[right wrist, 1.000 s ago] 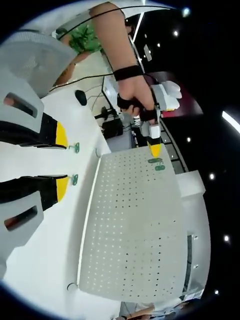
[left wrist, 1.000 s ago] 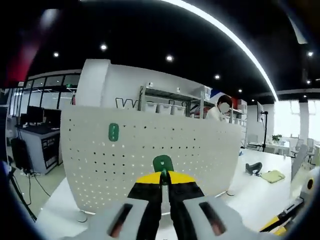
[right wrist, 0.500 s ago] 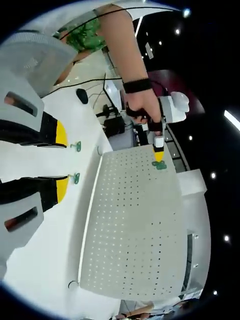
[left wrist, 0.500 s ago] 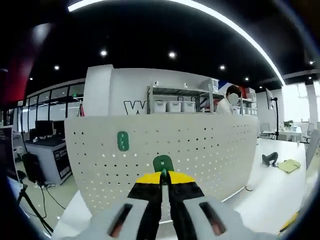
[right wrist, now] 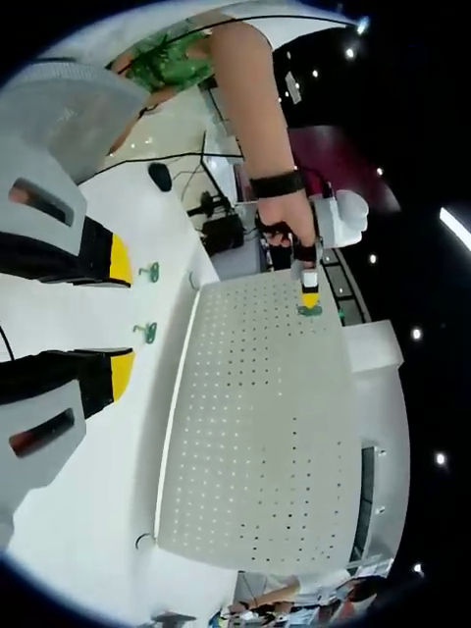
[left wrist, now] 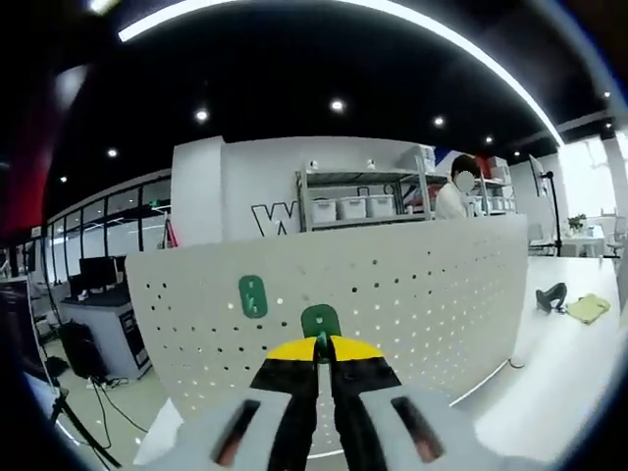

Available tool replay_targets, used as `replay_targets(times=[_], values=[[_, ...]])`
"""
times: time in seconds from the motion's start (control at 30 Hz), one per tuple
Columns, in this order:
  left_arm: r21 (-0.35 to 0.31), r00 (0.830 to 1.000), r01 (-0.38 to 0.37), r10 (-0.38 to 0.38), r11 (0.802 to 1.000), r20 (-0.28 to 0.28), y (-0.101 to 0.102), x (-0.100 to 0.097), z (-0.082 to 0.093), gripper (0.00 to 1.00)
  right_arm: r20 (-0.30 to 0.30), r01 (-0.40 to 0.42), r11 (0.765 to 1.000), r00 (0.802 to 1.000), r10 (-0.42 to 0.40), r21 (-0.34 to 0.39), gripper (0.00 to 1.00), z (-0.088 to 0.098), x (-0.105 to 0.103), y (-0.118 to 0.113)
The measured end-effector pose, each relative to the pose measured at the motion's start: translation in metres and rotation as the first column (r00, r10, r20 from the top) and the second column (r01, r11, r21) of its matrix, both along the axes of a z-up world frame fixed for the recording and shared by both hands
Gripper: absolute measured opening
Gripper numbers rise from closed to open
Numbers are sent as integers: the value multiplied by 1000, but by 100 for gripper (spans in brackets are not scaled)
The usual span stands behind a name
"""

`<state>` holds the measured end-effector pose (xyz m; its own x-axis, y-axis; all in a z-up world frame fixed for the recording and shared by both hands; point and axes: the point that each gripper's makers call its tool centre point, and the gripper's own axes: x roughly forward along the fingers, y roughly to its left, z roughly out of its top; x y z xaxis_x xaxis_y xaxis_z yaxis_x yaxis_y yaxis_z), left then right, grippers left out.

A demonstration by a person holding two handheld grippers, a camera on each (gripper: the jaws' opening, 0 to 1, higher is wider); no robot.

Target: Insert the hook assembly into the mounting plate slot until the hook locks in place.

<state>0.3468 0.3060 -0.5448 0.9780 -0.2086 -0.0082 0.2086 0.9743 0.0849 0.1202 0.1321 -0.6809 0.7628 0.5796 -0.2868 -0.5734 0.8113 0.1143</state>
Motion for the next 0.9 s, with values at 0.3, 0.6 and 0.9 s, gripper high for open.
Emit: replay_targets(times=[0.3,0.6,0.9], values=[[28,999,-3,2,1000,36,-3,16,6,3,4,20,1000,1000,-20,2,24,4,1,-6],[51,997,-69,66,996,47,9,29,10,3,6,35,999,999,-35,-3,22,3,0,-9],[46,997,-57,54,997,63,4,43,18,3,1,53,999,999,-53,-1,22,3,1,-16]])
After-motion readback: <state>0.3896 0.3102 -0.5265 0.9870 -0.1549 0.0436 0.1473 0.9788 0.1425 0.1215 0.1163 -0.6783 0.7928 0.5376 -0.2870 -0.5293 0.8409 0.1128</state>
